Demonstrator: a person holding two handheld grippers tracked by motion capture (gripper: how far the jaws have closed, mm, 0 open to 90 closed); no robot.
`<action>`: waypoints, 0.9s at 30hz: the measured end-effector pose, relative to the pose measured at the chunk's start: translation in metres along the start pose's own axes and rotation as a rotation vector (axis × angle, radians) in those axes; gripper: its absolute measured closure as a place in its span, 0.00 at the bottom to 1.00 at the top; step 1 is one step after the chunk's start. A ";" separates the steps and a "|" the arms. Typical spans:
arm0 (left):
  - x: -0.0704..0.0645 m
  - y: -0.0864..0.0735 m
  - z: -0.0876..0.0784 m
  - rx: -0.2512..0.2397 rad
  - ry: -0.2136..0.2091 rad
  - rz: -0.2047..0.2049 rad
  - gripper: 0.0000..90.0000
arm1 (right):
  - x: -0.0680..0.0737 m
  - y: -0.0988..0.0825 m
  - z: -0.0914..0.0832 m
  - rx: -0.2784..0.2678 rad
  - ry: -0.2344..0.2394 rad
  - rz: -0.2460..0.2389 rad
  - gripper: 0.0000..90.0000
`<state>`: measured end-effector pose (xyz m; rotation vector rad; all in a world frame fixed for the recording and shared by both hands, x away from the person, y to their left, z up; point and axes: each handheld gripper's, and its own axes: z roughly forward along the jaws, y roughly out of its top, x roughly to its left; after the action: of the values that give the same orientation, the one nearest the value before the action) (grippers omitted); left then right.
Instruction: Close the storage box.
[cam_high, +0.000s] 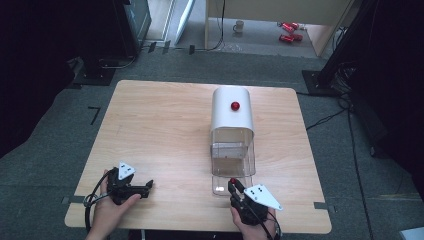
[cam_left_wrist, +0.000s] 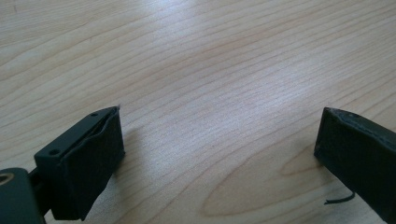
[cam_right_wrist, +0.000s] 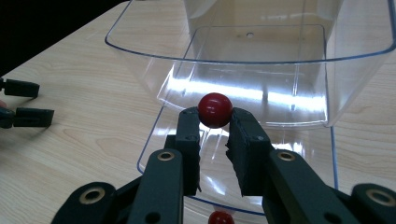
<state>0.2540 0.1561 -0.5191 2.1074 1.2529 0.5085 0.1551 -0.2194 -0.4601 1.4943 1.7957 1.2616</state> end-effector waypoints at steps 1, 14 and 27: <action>0.000 0.000 0.000 0.000 0.001 0.001 0.01 | -0.002 0.003 -0.001 -0.004 0.004 0.000 0.84; 0.000 0.000 0.000 -0.001 0.000 0.002 0.01 | -0.007 0.021 -0.001 -0.012 0.007 0.008 0.84; 0.000 0.000 0.000 0.001 -0.001 0.005 0.01 | -0.005 0.036 0.006 -0.020 0.006 -0.011 0.85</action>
<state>0.2539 0.1561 -0.5191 2.1114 1.2481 0.5094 0.1795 -0.2231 -0.4328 1.4687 1.7875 1.2764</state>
